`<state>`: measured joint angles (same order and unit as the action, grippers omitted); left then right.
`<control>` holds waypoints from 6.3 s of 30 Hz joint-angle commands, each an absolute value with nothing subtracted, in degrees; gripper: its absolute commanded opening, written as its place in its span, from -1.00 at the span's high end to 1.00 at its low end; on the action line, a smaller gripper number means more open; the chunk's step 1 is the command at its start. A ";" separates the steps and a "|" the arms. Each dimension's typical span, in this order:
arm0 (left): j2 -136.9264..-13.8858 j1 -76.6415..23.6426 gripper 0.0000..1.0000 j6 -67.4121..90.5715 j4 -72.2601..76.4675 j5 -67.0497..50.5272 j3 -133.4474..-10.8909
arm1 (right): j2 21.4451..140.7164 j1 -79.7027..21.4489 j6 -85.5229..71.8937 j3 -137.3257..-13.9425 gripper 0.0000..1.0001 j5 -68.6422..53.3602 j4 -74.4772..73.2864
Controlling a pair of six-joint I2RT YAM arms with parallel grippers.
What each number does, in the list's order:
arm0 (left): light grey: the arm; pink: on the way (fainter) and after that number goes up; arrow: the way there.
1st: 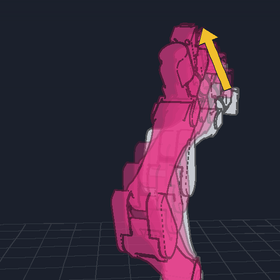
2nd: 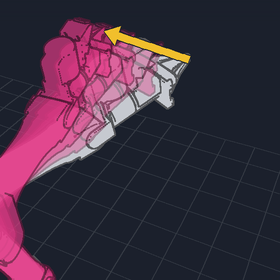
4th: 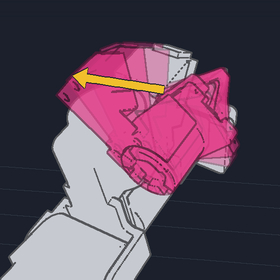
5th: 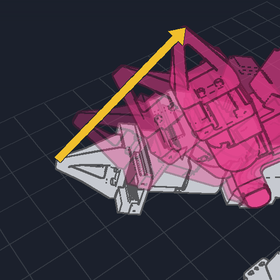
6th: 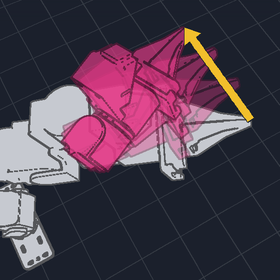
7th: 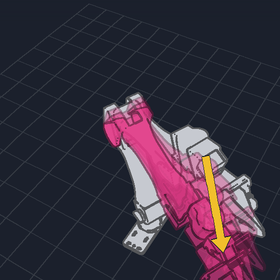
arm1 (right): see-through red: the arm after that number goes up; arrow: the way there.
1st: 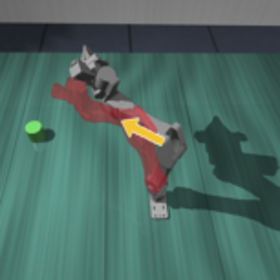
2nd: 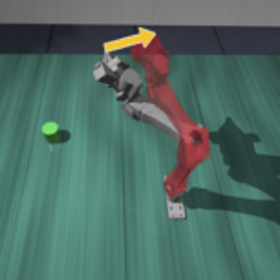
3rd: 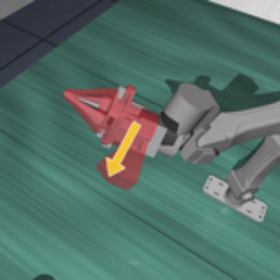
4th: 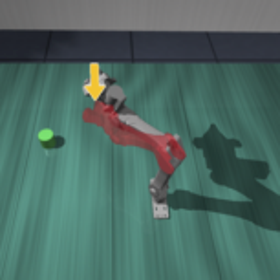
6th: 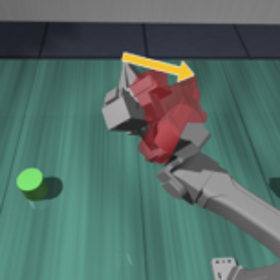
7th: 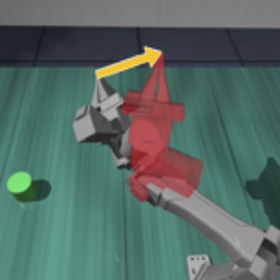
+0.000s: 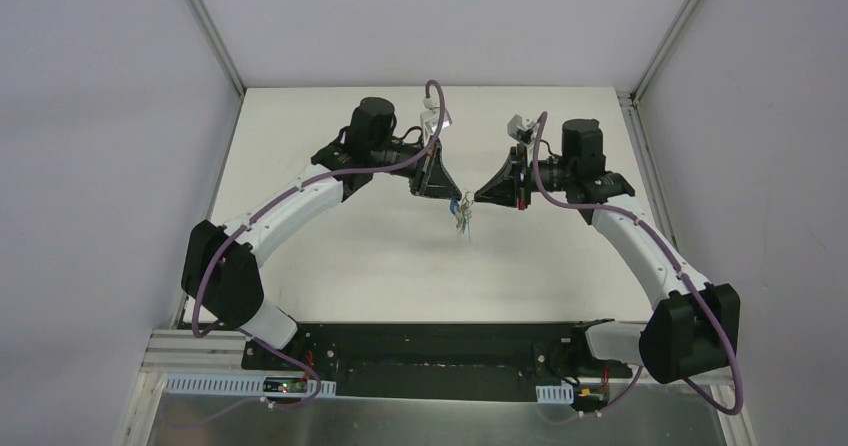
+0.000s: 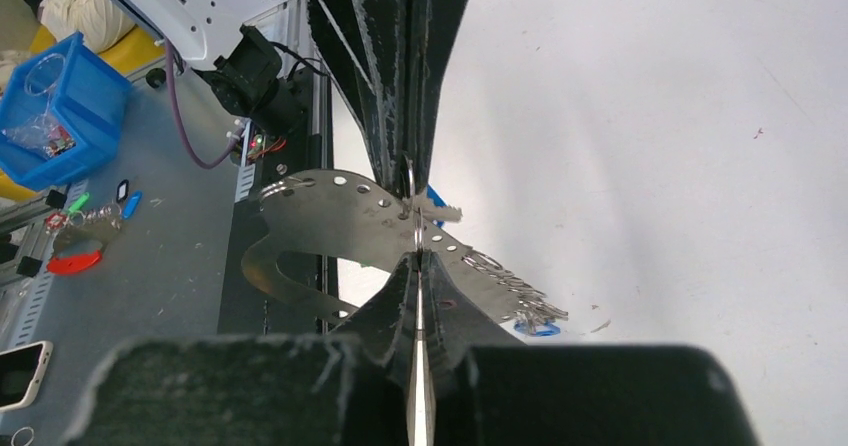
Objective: Put the keys on the keyring
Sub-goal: Adjust the key on the keyring.
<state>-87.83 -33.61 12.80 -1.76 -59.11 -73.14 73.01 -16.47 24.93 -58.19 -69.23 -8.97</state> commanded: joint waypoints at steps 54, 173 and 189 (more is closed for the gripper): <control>-84.73 -38.23 1.00 -10.42 -22.91 -49.52 -81.30 | 78.49 -22.89 27.36 -66.38 0.35 -67.96 -13.64; -90.12 -35.60 1.00 -9.15 -36.53 -51.00 -91.35 | 76.93 -17.96 -9.94 -48.27 0.87 -71.10 34.09; -97.22 -39.35 1.00 -15.20 -52.85 -48.01 -101.97 | 74.79 -19.16 -9.88 -51.14 0.47 -74.46 32.05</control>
<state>-97.27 -38.72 -13.61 -50.65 -47.44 -98.83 77.36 -18.35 -10.00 -48.64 -71.61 29.69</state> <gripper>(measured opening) 0.009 0.261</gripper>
